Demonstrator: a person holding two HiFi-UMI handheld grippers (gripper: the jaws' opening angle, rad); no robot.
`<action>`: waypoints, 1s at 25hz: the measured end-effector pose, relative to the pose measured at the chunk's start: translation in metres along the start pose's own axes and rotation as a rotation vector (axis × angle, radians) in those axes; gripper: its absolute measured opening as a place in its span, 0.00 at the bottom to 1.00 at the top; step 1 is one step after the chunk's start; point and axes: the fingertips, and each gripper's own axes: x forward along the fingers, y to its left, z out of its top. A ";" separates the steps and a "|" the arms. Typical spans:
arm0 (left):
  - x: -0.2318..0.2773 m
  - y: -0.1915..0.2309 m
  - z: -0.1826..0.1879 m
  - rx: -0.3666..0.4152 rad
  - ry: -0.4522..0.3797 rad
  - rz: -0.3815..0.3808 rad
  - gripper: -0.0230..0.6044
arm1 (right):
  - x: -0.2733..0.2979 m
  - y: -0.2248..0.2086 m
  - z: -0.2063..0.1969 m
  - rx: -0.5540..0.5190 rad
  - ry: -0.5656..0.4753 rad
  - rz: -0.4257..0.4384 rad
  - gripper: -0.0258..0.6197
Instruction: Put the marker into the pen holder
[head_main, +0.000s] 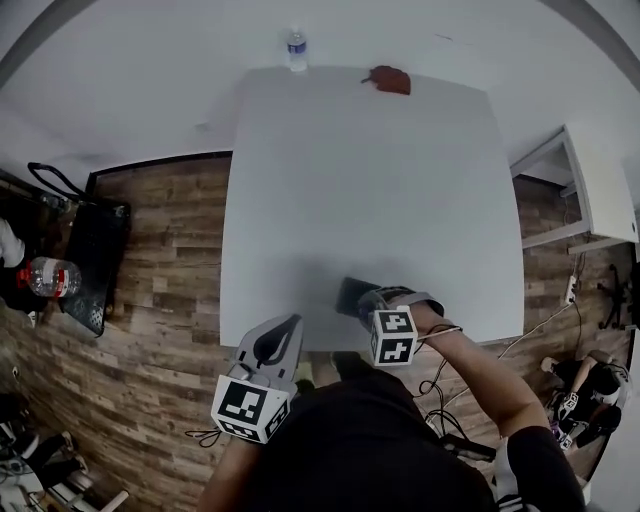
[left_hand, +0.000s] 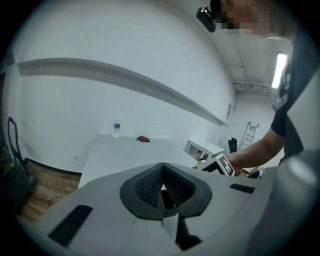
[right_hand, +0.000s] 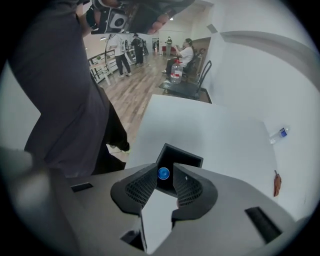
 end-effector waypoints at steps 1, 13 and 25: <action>-0.001 0.002 -0.001 -0.005 -0.001 0.011 0.05 | 0.001 -0.003 0.001 -0.018 0.000 -0.004 0.17; 0.006 0.013 0.003 -0.018 -0.019 0.044 0.05 | -0.033 -0.061 0.032 0.109 -0.219 -0.219 0.20; 0.025 -0.002 0.019 0.060 -0.035 -0.078 0.05 | -0.136 -0.082 0.089 0.686 -0.775 -0.225 0.08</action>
